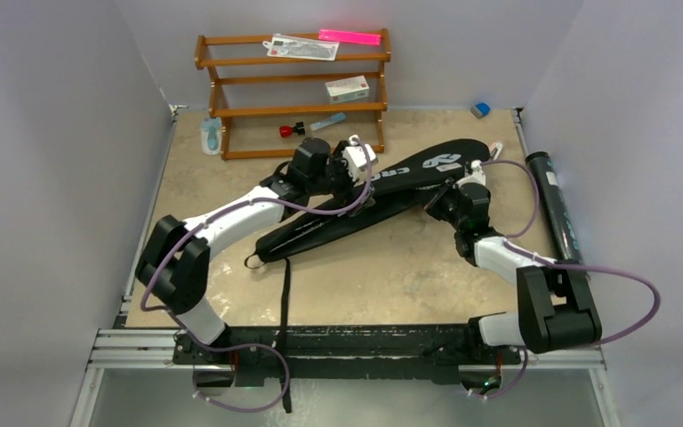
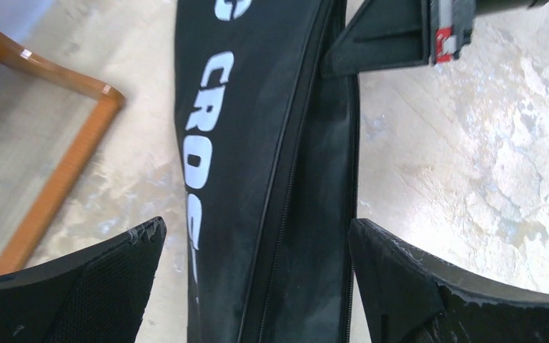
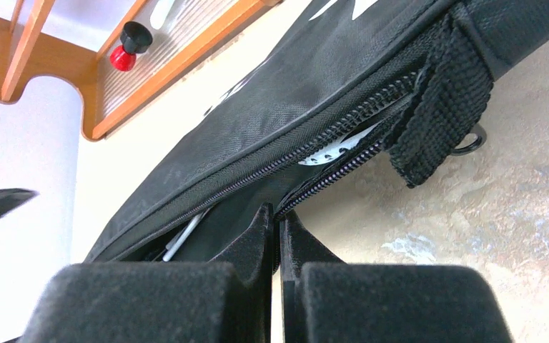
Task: Pack up the badminton gear
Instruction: Adjust the racket bag at the center of the board.
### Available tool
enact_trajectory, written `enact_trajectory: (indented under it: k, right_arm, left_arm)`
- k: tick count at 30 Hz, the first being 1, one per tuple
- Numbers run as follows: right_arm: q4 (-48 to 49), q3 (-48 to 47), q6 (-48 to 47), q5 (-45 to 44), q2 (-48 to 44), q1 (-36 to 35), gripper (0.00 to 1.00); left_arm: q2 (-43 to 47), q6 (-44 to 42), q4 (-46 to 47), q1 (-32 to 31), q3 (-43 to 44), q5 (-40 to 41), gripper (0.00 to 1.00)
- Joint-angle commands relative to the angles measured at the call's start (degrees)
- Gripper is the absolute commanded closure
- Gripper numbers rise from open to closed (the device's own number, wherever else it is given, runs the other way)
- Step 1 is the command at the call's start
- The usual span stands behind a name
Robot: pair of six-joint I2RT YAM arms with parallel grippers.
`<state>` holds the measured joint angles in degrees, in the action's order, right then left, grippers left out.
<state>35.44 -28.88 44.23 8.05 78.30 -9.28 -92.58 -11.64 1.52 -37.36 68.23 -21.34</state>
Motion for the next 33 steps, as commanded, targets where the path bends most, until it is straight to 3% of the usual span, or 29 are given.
enact_trajectory:
  k: [1, 13, 20, 24, 29, 33]
  right_arm:
    - [0.0, 0.4, -1.9, -1.6, -3.9, -0.7, 1.00]
    - [0.7, 0.8, -1.5, 0.2, -4.9, -1.0, 1.00]
    - [-0.7, 0.2, -0.9, 1.0, -6.2, -1.3, 1.00]
    - [-1.2, 0.3, -0.2, 1.1, -7.5, -1.8, 1.00]
    - [-1.3, 0.1, 0.5, 1.7, -8.4, -2.5, 1.00]
    - [-1.2, -0.2, 1.0, 2.1, -8.6, -3.2, 1.00]
  left_arm:
    - [-3.9, -1.3, -1.2, 0.2, 3.4, -4.9, 0.03]
    - [-13.1, 1.4, -9.3, 0.3, 10.0, -14.7, 0.10]
    - [-14.4, -0.4, -11.4, -1.8, 10.8, -14.9, 0.11]
    - [-15.2, -4.2, -14.2, -4.9, 11.4, -9.0, 0.12]
    - [-14.4, -7.6, -13.8, -8.4, 10.3, 6.4, 0.12]
    - [-13.8, -8.5, -12.3, -9.7, 10.0, 16.4, 0.24]
